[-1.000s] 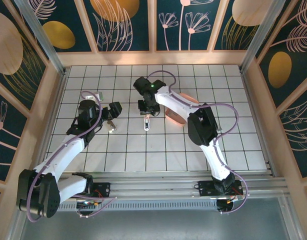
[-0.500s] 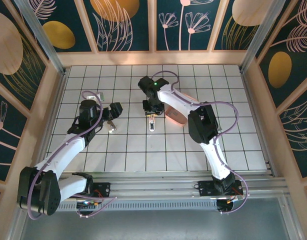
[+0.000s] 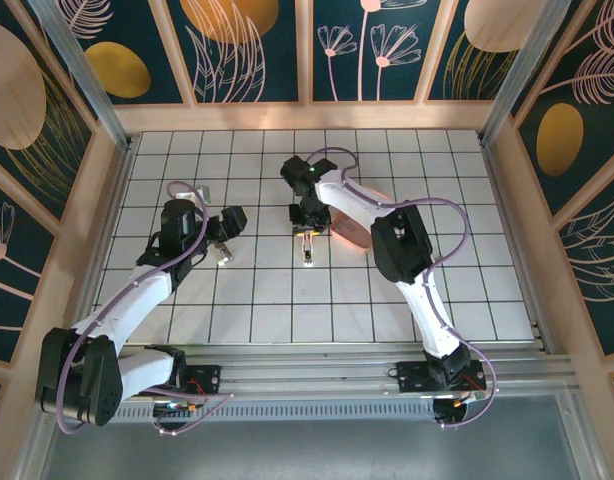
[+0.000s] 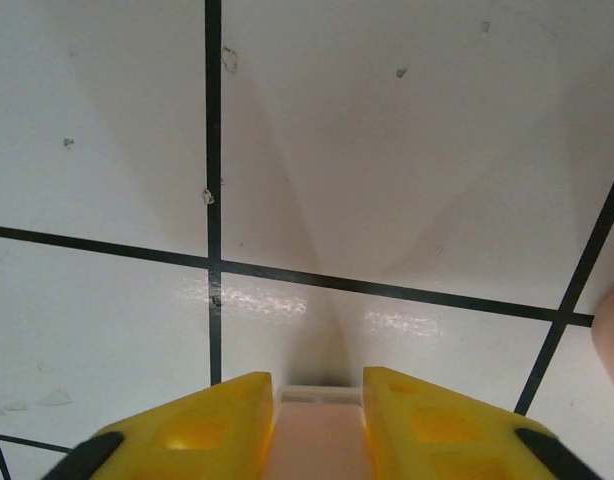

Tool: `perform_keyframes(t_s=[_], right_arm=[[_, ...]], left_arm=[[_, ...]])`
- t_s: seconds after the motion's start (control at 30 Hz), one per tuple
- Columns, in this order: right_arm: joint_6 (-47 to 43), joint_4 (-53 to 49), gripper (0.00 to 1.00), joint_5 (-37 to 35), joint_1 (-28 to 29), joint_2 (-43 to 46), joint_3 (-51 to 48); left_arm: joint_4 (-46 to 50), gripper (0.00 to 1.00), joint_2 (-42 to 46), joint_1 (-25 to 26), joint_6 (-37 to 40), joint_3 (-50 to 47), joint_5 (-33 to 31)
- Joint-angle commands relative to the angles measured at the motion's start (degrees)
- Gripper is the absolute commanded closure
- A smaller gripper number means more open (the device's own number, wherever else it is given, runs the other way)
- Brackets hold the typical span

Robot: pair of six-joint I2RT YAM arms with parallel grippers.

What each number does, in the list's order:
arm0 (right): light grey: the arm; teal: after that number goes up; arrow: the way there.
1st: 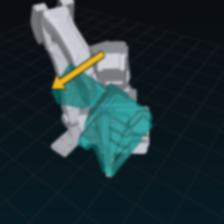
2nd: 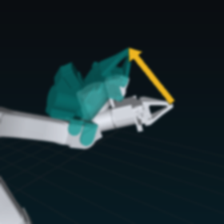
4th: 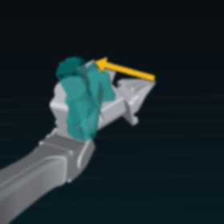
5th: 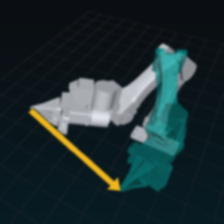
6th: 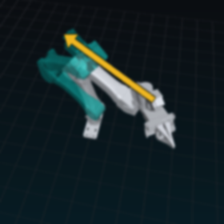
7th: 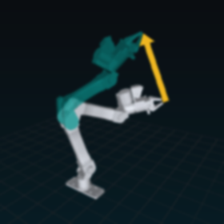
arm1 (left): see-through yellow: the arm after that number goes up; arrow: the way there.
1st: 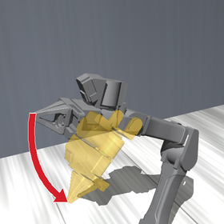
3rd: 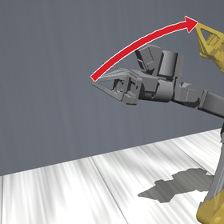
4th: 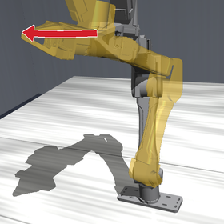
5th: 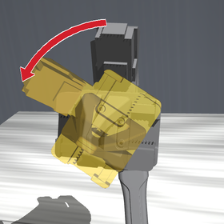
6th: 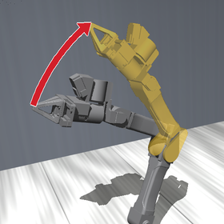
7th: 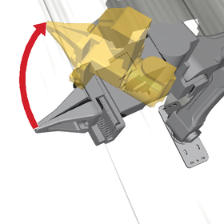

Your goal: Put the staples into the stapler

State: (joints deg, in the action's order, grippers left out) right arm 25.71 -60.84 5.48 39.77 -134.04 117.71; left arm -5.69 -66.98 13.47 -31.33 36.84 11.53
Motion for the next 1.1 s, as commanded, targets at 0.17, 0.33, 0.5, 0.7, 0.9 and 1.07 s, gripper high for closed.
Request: perform_keyframes(t_s=[0.17, 0.33, 0.5, 0.7, 0.9, 1.07], right_arm=[[0.0, 0.6, 0.48, 0.2, -0.4, 1.9, 2.2], [0.7, 0.1, 0.45, -2.2, -0.9, 8.2, 0.3], [0.8, 3.7, 0.45, -3.6, -3.3, 19.8, -11.2], [1.1, 9.1, 0.45, -0.7, -12.9, 34.6, -31.0], [-0.2, 11.3, 0.46, 3.8, -27.4, 44.2, -45.3], [-2.4, 11.0, 0.47, 5.2, -41.2, 47.1, -53.1]], left_arm=[[0.9, 0.15, -0.5, -0.3, 1.2, 2.5, 0.8], [-0.1, 0.16, -0.9, -0.3, 4.0, 3.4, 3.6], [-4.0, 0.18, -2.2, 0.2, 7.2, 4.3, 8.5], [-2.4, 0.2, -6.7, 4.8, 13.6, 9.0, 9.7], [-0.5, 0.22, -11.9, 8.0, 15.4, 13.5, 11.0], [0.0, 0.22, -14.1, 8.4, 15.6, 15.3, 10.6]])
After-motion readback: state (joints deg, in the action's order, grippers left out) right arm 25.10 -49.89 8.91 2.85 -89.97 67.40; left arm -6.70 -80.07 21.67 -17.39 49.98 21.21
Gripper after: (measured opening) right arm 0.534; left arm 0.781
